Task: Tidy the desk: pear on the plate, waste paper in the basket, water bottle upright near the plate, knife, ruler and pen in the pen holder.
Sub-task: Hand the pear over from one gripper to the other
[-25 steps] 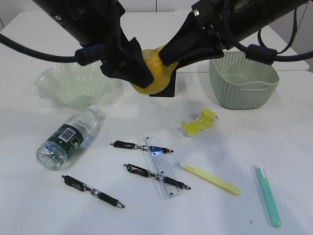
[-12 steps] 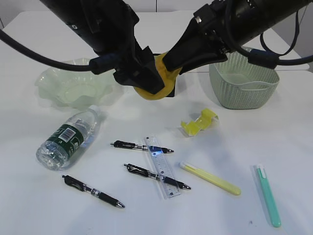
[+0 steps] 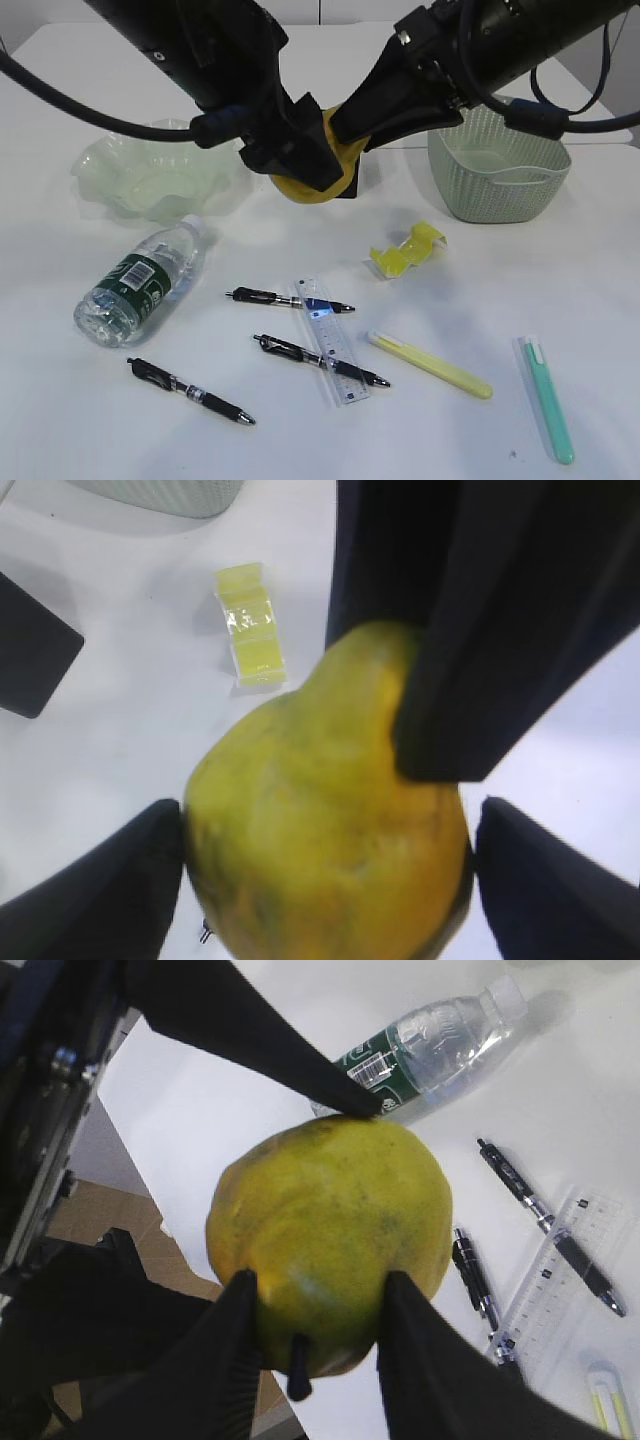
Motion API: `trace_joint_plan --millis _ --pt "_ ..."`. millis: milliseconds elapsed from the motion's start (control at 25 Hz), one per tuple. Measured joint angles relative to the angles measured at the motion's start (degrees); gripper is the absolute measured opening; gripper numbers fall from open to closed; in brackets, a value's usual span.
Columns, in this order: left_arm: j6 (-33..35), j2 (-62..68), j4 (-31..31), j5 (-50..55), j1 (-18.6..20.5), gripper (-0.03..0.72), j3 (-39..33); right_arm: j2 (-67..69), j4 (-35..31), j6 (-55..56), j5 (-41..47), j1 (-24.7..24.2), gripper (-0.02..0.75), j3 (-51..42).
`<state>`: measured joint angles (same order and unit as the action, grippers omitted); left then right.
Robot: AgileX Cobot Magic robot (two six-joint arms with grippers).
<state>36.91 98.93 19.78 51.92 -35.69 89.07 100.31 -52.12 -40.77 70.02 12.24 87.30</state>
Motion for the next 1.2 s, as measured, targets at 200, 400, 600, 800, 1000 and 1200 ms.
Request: trace_joint_plan --millis 200,400,600,800,1000,1200 --pt "-0.8 0.1 -0.3 0.0 -0.3 0.673 0.0 0.0 -0.3 0.0 0.1 0.0 0.25 0.0" --pt "-0.9 0.1 -0.2 0.2 -0.3 0.643 0.0 0.0 -0.3 0.0 0.4 0.0 0.25 0.0" --pt "-1.0 0.1 0.2 0.6 -0.3 0.623 0.0 0.0 -0.3 0.5 0.7 0.0 0.25 0.0" --pt "-1.1 0.1 0.5 0.8 -0.3 0.622 0.0 0.0 -0.3 0.5 0.8 0.0 0.249 0.0" --pt "-1.6 0.1 0.6 0.8 -0.3 0.631 0.0 0.0 -0.3 0.5 0.8 0.0 0.249 0.0" --pt "-2.4 0.1 0.7 0.7 -0.3 0.657 0.0 0.0 -0.3 0.7 0.9 0.1 0.249 0.0"
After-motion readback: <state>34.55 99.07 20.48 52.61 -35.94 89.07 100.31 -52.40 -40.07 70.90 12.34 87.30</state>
